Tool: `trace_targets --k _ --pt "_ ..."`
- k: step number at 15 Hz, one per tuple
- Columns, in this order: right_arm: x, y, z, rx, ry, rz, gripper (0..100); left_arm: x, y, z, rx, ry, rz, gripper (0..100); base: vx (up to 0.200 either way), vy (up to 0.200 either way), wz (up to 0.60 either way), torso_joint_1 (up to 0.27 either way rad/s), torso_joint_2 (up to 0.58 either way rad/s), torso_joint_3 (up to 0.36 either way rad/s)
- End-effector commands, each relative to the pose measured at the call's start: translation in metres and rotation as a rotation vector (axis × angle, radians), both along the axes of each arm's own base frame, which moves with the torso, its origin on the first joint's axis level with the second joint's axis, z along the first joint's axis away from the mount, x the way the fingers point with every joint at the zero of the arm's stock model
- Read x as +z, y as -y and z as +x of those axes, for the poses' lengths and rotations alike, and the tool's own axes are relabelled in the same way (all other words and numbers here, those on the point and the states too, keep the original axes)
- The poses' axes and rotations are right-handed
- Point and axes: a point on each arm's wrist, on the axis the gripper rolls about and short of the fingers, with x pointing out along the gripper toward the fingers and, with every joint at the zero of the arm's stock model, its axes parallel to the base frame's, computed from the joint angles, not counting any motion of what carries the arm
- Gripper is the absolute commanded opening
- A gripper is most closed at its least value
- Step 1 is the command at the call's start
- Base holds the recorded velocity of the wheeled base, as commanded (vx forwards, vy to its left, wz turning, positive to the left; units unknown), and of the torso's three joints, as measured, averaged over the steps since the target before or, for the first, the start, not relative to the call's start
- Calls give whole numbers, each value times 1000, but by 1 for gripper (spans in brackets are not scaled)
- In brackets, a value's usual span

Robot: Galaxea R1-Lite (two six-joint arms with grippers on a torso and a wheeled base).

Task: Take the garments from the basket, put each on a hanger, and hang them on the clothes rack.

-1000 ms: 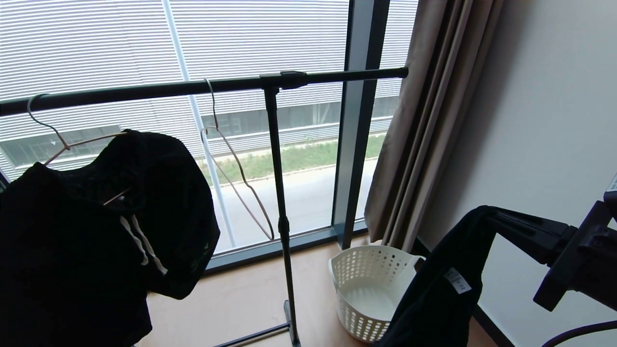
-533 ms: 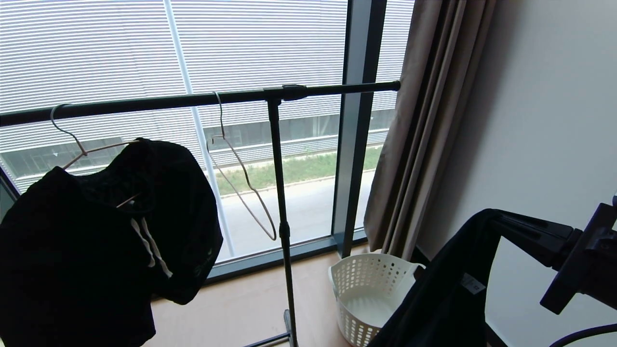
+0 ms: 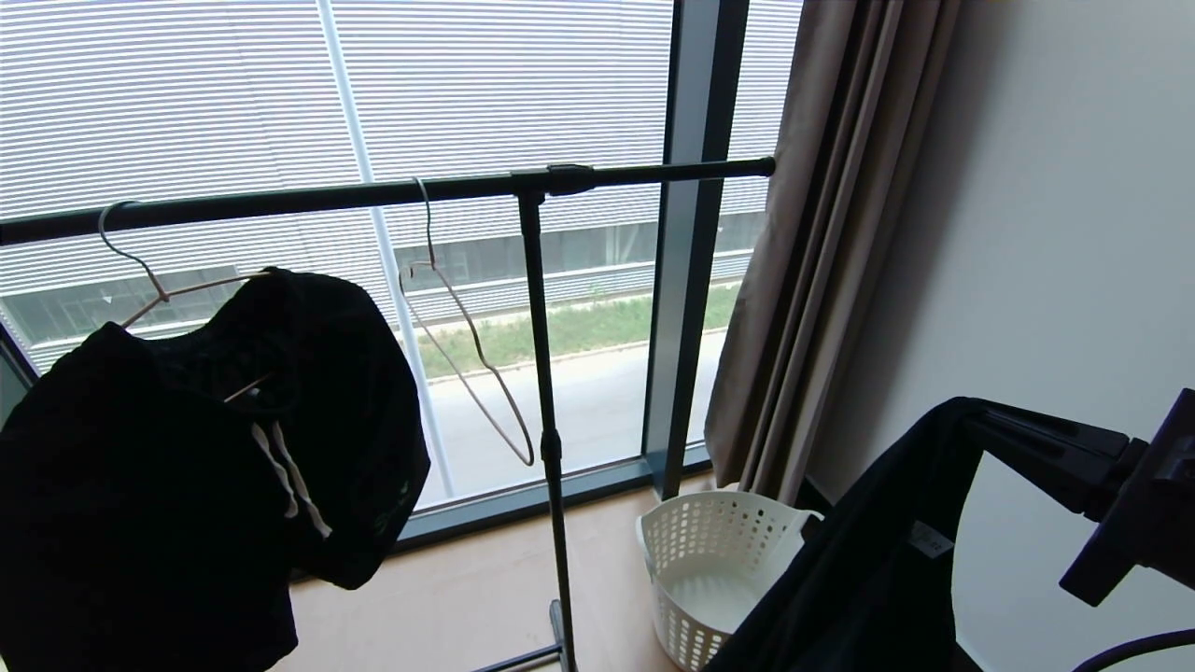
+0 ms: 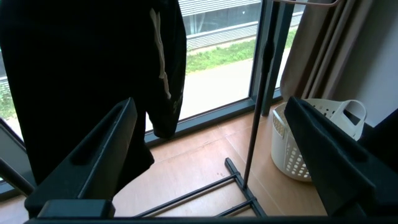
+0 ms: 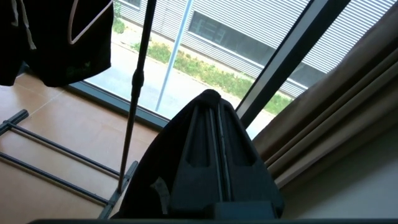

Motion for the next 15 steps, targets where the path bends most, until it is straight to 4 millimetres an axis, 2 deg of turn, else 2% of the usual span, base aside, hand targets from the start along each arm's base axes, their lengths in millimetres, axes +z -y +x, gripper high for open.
trace_targets --k 1,5,11,14,15 --pt "1 2 -3 3 10 6 0 0 0 0 0 -1 0 100 0 0 0 0 0 0" --pt "1 4 -2 -11 9 4 0 0 0 0 0 -1 -1 100 0 0 0 0 0 0" --pt "-2 4 0 -10 11 -26 0 0 0 0 -2 -1 0 100 0 0 0 185 -470 -279" --pt "-3 5 0 -19 8 -28 0 0 0 0 -2 -1 2 100 0 0 0 39 -93 -50" --pt "-3 5 0 -19 8 -30 0 0 0 0 0 1 -3 100 0 0 600 12 -7 -22"
